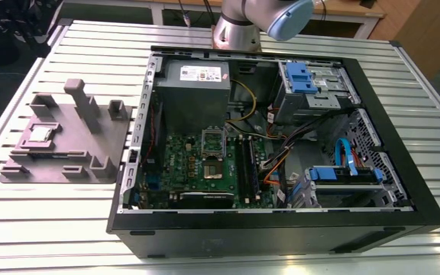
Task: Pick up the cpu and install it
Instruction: 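Reach for the cpu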
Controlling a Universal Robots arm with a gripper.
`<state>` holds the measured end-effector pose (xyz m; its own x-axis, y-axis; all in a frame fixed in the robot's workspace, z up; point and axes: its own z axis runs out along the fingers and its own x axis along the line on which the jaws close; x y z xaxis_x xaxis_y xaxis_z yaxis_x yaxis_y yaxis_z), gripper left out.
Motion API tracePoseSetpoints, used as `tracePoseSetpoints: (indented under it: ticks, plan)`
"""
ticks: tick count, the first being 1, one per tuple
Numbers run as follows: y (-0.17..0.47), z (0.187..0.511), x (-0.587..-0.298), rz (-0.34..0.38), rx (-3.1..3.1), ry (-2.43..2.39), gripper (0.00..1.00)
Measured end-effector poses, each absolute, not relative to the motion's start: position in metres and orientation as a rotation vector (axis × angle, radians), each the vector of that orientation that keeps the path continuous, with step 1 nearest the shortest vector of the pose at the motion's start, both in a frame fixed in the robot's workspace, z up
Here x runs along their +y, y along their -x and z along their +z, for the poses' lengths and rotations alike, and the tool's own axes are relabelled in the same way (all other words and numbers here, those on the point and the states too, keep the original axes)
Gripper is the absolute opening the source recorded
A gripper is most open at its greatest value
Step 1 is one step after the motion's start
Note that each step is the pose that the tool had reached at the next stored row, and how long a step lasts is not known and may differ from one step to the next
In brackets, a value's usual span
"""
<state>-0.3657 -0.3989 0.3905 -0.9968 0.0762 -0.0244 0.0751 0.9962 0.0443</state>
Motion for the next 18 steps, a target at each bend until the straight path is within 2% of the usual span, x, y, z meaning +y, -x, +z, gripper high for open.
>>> tracePoseSetpoints:
  ticks: [18]
  plan:
    - [0.3711, 0.3899, -0.399, 0.068, 3.113, -0.118, 0.1]
